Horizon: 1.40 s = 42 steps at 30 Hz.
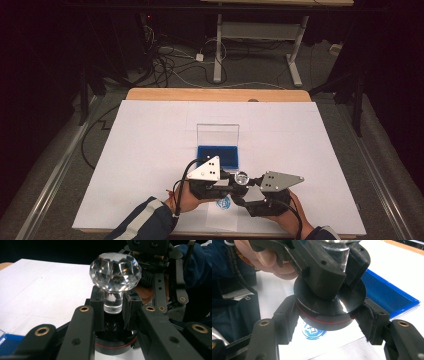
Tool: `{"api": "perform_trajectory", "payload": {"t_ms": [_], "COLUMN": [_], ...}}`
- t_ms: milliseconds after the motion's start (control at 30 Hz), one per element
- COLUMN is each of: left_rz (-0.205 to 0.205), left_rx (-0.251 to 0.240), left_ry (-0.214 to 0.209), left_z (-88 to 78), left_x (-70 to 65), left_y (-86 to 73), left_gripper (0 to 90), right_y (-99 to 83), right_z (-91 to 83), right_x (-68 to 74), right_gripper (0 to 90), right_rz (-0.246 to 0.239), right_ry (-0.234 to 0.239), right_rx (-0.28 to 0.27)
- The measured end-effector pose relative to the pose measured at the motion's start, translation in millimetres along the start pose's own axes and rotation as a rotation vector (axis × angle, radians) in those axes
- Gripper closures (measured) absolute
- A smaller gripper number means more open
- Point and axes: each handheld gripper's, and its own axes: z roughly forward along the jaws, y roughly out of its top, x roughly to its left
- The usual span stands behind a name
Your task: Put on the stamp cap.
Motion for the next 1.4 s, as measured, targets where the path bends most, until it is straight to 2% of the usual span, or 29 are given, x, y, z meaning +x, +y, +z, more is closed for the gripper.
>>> {"api": "perform_trajectory", "payload": {"t_ms": [100, 367, 533, 633, 1067, 1100, 1267, 1400], "left_rz": [-0.005, 0.01, 0.007, 0.014, 0.02, 0.021, 0.02, 0.02], "left_rx": [-0.021, -0.035, -0.053, -0.055, -0.053, -0.052, -0.052, -0.06], "left_ry": [0.0, 0.029, 0.051, 0.068, 0.119, 0.123, 0.139, 0.153], "left_z": [-2.8, -12.4, -21.9, -27.5, -43.8, -44.5, -50.0, -55.7], "left_x": [0.7, 2.1, 4.7, 5.7, 10.8, 11.1, 12.7, 15.0], "left_y": [1.4, 6.3, 7.6, 8.6, 7.2, 6.7, 5.4, 5.6], "left_gripper": [72.3, 72.3, 72.2, 72.2, 72.2, 72.2, 72.2, 72.2], "right_y": [-0.1, -1.4, -1.5, -2.5, -12.9, -13.8, -18.5, -20.2], "right_z": [1.5, 1.8, -2.2, -6.6, -33.5, -35.9, -46.3, -49.1], "right_x": [-0.1, -1.7, -2.2, -2.6, -9.7, -9.9, -13.6, -14.4], "right_gripper": [33.4, 26.8, 24.2, 22.9, 21.6, 21.6, 21.6, 21.6], "right_rz": [0.006, 0.008, -0.023, -0.05, -0.081, -0.094, -0.089, -0.099], "right_ry": [-0.01, -0.025, -0.053, -0.078, -0.171, -0.182, -0.202, -0.225], "right_rx": [0.011, 0.023, 0.025, 0.035, 0.046, 0.046, 0.024, 0.031]}}
